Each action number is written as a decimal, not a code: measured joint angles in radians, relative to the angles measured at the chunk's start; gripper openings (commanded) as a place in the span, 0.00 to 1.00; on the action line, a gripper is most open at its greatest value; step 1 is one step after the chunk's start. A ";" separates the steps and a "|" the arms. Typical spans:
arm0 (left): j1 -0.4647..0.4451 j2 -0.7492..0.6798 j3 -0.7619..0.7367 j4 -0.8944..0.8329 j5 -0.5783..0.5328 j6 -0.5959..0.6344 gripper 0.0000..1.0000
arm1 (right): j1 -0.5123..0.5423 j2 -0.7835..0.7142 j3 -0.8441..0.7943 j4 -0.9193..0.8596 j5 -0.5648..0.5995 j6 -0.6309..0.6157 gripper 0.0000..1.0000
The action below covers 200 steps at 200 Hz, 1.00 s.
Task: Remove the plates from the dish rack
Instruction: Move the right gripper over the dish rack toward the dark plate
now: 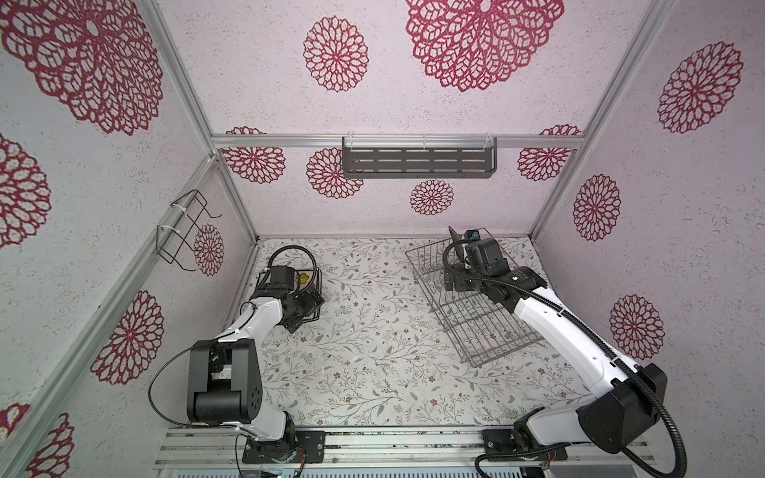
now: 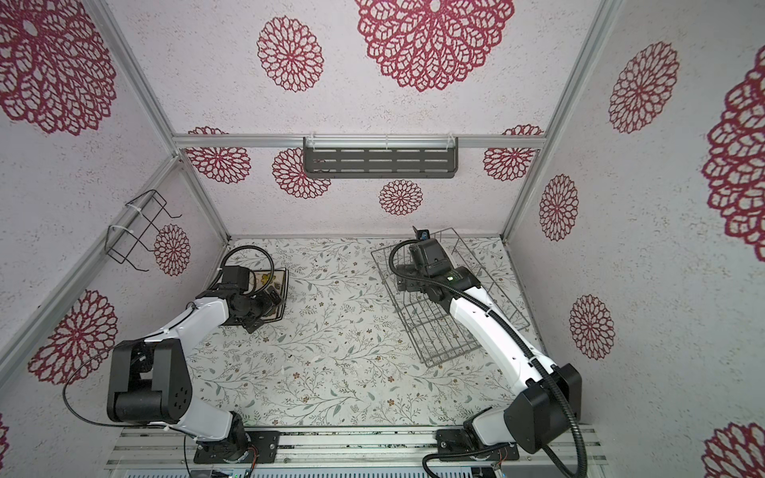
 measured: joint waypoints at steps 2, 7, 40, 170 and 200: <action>0.000 0.000 0.001 0.001 0.000 0.000 0.97 | 0.000 0.000 0.000 0.001 -0.001 0.000 0.99; -0.003 0.003 0.005 0.004 0.000 0.000 0.97 | 0.000 0.000 0.000 0.003 -0.001 0.000 0.99; -0.014 0.024 0.012 0.011 -0.003 -0.001 0.97 | -0.003 -0.003 -0.005 0.010 -0.002 0.000 0.99; -0.053 0.034 0.033 -0.049 -0.124 0.008 0.97 | -0.015 -0.026 -0.031 0.011 -0.002 0.001 0.99; -0.054 0.066 0.061 -0.048 -0.113 0.008 0.97 | -0.017 -0.028 -0.032 0.011 -0.002 0.001 0.99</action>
